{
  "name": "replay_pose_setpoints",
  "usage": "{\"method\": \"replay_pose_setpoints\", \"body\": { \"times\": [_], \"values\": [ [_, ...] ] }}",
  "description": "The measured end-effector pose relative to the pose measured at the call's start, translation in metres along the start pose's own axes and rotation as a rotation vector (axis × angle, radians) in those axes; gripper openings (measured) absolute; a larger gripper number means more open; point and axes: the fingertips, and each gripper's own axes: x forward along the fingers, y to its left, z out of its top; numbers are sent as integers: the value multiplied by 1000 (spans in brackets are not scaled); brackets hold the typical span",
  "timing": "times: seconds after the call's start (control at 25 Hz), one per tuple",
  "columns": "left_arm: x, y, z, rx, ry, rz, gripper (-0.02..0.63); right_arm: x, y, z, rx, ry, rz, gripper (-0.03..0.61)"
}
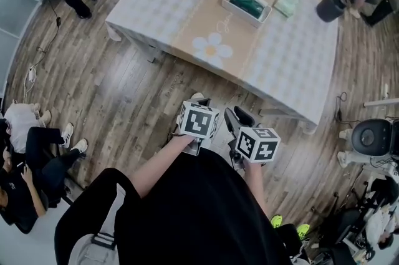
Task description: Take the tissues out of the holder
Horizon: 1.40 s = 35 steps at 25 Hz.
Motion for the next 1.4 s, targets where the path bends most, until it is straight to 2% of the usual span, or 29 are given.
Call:
{"method": "replay_pose_setpoints", "body": {
  "times": [0.28, 0.44, 0.64, 1.0, 1.2, 1.4],
  "values": [
    [38, 5, 57, 23, -12, -34, 6, 23, -31, 37, 3, -5, -45, 124],
    [55, 12, 83, 33, 8, -51, 6, 41, -45, 67, 4, -12, -67, 126],
    [65, 27, 120, 46, 14, -54, 6, 65, -62, 94, -45, 9, -130, 127],
    [75, 61, 162, 50, 15, -51, 6, 106, -66, 142, -69, 15, -123, 140],
    [79, 71, 182, 49, -1, -70, 6, 128, -66, 161, -95, 30, -119, 150],
    [90, 73, 196, 55, -5, -74, 6, 138, -70, 183, -82, -1, -93, 175]
  ]
}}
